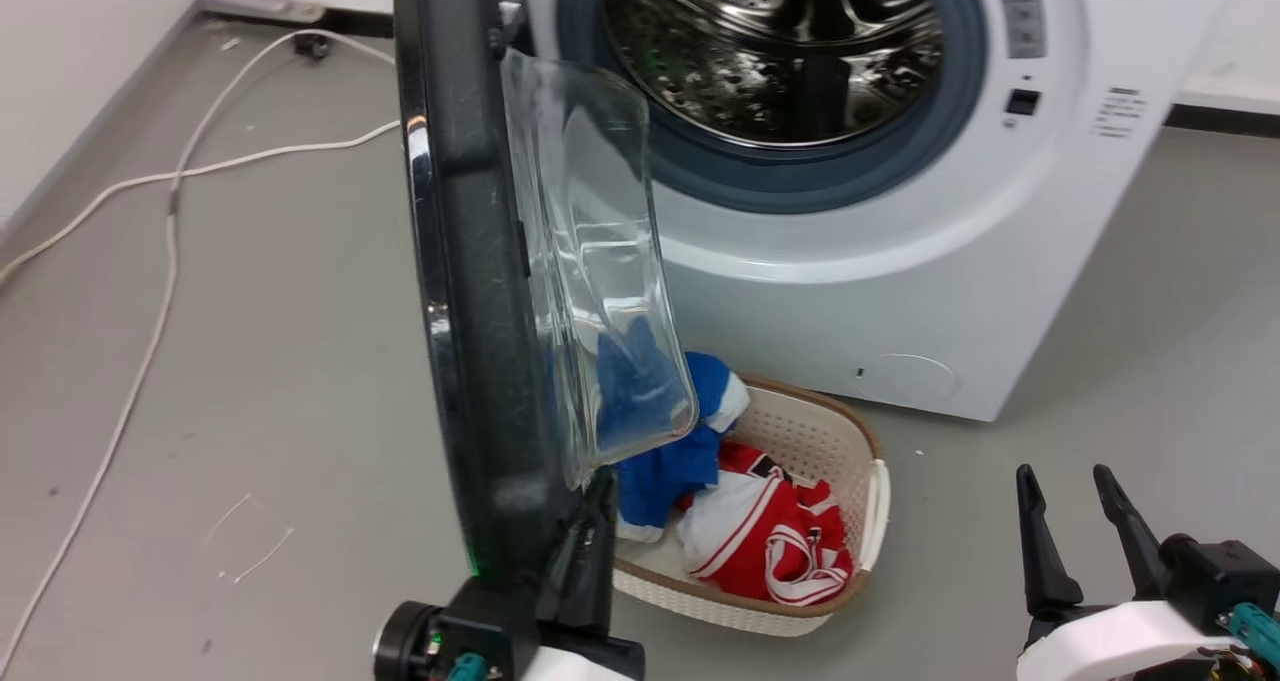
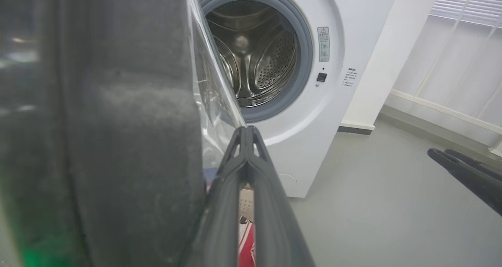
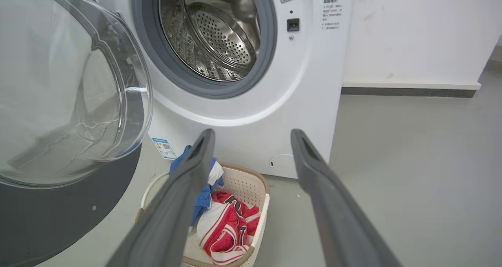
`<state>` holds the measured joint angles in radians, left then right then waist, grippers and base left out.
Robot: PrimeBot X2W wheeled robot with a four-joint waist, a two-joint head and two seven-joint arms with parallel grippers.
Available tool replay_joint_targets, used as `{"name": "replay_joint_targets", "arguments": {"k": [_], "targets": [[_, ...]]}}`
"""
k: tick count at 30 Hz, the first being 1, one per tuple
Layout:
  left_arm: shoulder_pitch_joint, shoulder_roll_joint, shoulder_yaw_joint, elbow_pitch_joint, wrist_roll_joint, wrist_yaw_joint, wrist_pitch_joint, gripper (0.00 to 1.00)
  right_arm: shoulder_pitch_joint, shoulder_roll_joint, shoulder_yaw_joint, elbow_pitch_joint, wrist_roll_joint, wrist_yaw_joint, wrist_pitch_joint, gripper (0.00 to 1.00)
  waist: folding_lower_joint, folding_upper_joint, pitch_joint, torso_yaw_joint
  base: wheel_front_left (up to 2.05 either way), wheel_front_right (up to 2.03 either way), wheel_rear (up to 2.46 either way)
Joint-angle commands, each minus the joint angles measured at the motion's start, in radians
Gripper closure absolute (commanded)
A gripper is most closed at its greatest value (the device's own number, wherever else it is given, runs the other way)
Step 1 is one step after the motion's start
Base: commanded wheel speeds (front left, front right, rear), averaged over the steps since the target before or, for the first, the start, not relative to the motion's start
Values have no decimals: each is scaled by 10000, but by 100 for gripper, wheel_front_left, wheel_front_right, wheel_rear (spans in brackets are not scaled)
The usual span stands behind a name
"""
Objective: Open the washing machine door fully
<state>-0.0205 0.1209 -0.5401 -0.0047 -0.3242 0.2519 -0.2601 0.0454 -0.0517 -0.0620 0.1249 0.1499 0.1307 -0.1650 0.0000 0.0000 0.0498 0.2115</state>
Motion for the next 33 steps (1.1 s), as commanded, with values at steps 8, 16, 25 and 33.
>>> {"name": "replay_joint_targets", "arguments": {"k": [8,16,25,33], "targets": [[362,326,1688,-350,-318,195,-58,100,-43,-163,-129,-440,-91,-1,44,0,0,0,240,1468,0,0,0],[-56,699,3706,-183,-815,-388,-54,100,-249,-375,-67,-821,-280,-1,240,0,0,0,522,1590,0,0,0],[-914,1612,5717,949,-1184,-1065,-53,100,-483,-599,-142,-1261,-364,-1,416,0,0,0,1033,1034,0,0,0],[-1890,2509,6778,2485,-1438,-1483,-50,100,-535,-591,-252,-1410,-329,-1,483,0,0,0,1363,727,0,0,0]]}}
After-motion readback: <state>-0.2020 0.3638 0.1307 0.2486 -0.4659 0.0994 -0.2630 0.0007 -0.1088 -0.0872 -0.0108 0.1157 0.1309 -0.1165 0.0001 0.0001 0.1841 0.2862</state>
